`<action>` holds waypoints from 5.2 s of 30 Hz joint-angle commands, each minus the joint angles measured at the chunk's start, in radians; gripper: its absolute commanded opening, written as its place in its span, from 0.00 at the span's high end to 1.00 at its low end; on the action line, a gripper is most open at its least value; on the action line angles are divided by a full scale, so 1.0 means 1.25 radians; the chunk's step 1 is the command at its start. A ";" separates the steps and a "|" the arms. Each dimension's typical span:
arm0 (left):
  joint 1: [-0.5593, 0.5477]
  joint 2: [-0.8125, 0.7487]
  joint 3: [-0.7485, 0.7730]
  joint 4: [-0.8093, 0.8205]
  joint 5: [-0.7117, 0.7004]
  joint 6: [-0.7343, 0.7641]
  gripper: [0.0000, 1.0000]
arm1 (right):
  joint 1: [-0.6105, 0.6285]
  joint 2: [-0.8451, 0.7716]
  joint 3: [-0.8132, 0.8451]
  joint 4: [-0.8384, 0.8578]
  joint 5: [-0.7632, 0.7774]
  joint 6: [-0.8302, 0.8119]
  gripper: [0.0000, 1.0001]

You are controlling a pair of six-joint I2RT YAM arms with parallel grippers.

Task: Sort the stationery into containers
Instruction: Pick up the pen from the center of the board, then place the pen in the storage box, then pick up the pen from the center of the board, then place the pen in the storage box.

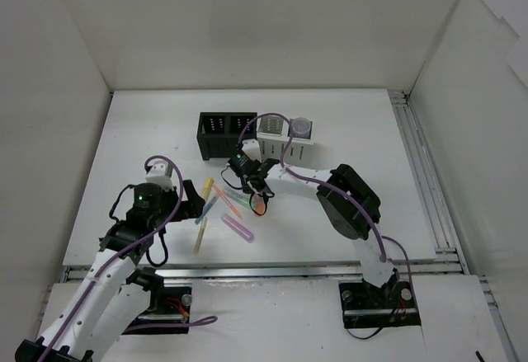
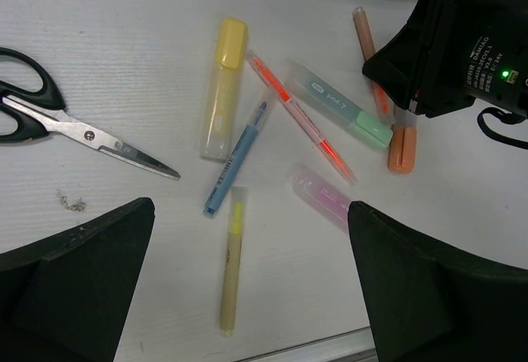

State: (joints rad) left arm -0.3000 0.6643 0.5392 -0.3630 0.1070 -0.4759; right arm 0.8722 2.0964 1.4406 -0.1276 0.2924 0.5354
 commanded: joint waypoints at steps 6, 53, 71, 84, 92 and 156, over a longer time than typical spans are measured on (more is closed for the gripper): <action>-0.003 0.018 0.035 0.036 -0.008 -0.005 0.00 | 0.004 -0.107 0.066 0.001 0.034 -0.130 1.00; -0.010 0.049 0.030 -0.062 -0.057 -0.111 0.01 | -0.089 -0.060 0.190 0.014 0.269 -1.892 0.59; -0.178 0.295 0.036 -0.067 -0.136 -0.170 0.18 | -0.089 -0.355 0.267 0.037 0.071 -1.199 0.02; -0.234 0.445 0.061 -0.040 -0.196 -0.192 0.71 | -0.189 -0.633 -0.054 0.213 0.113 -0.702 0.02; -0.306 0.501 0.111 -0.102 -0.246 -0.211 1.00 | -0.224 -0.728 -0.171 0.193 0.126 -0.561 0.02; -0.224 0.682 0.629 0.414 0.081 0.286 0.01 | -0.438 -1.080 -0.587 0.172 0.002 -0.233 0.02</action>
State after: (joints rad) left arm -0.5758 1.6966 1.3411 0.3340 0.1955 -0.1337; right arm 0.3336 0.7357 0.6785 0.0628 0.3344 0.2501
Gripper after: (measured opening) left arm 0.990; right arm 0.979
